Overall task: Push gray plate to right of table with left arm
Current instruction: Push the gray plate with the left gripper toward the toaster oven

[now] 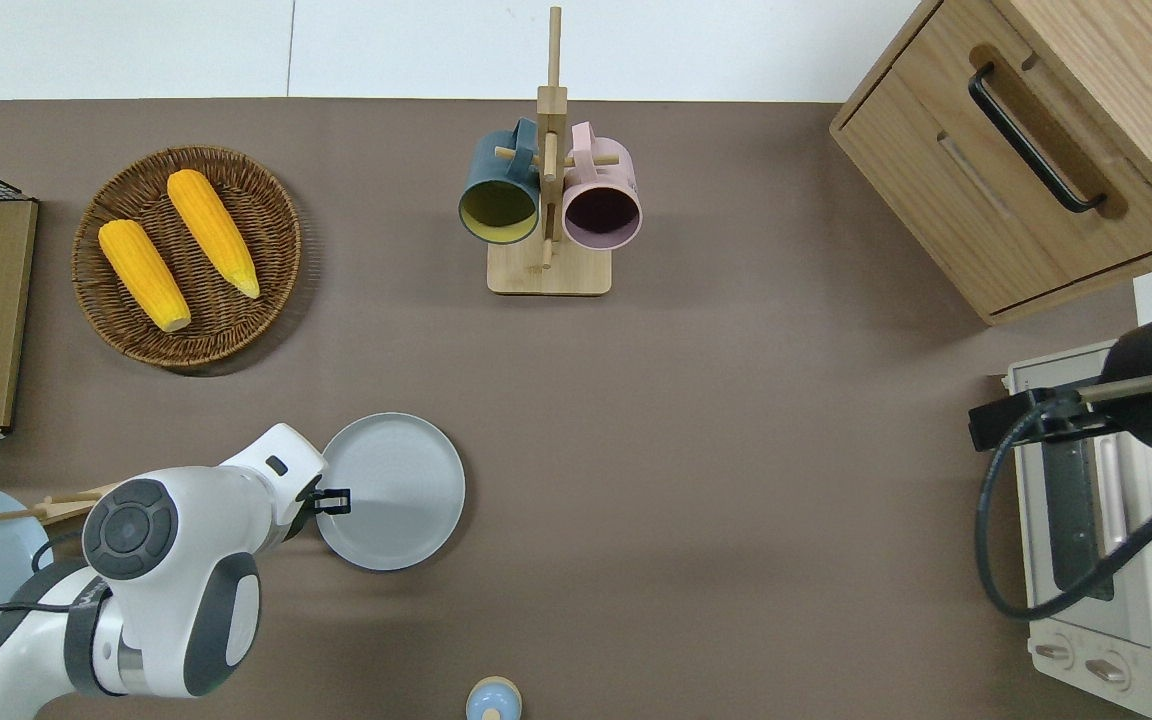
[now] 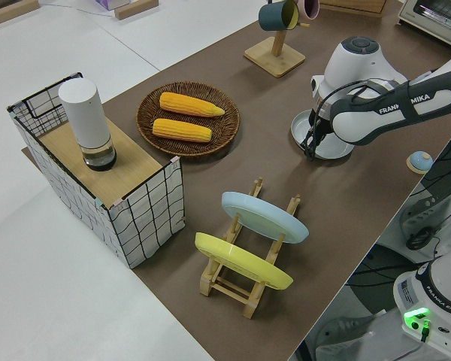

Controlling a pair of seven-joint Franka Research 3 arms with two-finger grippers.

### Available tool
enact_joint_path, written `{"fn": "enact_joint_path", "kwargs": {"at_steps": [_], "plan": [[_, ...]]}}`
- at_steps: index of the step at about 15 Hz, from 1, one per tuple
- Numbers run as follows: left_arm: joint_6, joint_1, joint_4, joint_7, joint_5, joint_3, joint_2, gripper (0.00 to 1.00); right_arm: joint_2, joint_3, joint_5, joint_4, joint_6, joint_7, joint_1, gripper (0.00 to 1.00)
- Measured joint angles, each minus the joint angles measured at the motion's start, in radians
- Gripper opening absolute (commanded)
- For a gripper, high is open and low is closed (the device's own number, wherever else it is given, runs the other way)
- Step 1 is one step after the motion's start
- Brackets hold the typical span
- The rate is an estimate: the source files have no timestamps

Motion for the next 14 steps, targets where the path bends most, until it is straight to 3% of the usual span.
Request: {"fn": "enact_joint_path", "kwargs": {"at_steps": [6, 14], "plan": [[0.015, -0.035, 0.01, -0.037, 0.003, 0.008, 0.011, 0.0, 0.0, 0.0, 0.0, 0.0, 0.0, 0.0, 0.0, 0.983], [0.023, -0.16, 0.056, -0.181, 0.003, 0.005, 0.051, 0.0, 0.0, 0.0, 0.0, 0.0, 0.0, 0.0, 0.0, 0.983]]}}
